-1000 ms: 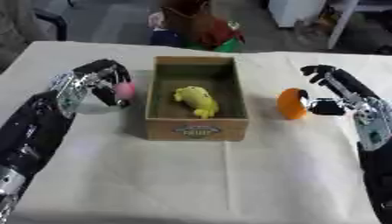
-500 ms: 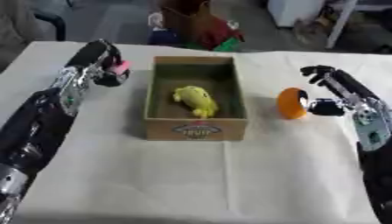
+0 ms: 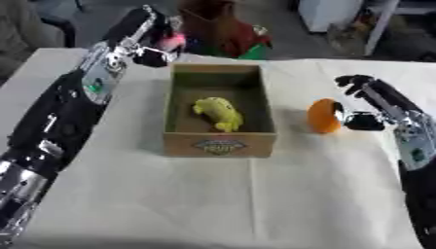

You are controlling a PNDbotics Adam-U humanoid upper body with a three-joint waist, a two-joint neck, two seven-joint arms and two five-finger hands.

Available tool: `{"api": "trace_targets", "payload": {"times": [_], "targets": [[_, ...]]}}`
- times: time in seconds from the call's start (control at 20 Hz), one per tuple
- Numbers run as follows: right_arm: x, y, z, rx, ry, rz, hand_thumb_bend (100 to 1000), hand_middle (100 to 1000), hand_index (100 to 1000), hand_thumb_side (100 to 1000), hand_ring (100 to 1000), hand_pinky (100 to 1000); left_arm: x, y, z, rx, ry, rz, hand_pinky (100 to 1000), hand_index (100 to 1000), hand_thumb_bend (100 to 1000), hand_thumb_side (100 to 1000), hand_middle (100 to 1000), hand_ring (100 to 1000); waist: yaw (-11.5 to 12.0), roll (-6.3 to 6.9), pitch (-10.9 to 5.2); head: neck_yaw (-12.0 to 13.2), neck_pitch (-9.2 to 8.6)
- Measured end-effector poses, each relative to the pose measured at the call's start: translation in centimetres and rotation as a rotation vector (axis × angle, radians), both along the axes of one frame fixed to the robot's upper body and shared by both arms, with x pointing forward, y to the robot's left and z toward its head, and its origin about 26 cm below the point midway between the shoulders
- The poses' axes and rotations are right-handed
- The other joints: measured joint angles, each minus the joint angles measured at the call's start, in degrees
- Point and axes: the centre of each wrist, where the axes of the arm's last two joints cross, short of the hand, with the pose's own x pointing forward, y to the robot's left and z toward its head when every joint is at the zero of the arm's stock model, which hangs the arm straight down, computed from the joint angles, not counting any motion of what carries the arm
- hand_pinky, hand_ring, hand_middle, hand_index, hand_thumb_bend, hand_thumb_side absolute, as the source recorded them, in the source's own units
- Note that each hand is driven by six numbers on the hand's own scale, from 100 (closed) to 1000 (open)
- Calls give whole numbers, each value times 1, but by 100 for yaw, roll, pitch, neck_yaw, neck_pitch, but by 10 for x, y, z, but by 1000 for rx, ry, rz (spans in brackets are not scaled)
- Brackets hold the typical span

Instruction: Pick up objects on the table and place them in the box.

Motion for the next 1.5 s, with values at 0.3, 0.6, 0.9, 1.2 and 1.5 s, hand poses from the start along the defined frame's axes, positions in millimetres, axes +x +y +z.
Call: {"api": "trace_targets", "payload": {"times": [0.3,0.6,0.9,1.2,1.5], "targets": [[0,1,0,1,1,1,100,806,916,230,769,751,-2,-13,-28,1,130,-120,747,740,593,100,597,610,-10,-1,0,14,0],[0,0,0,-1,4,-1,100,801,913,235,770,753,-14,-2,-22,-120,165,-205,812,794,642,251,691,679,64,5,0,-43,0],[0,-4,-3,-23,31,13,100,811,918,246,782,768,-47,32,15,-327,72,-175,783,762,481,100,622,609,133,2,0,-159,0],[0,-9,-8,-115,106,42,100,874,942,350,860,824,-81,68,21,-502,35,-36,774,750,428,100,596,585,221,9,0,-261,0],[0,-7,-7,-316,133,19,406,886,949,631,849,837,-100,81,11,-549,50,20,767,746,404,104,584,574,279,4,1,-318,0]]}}
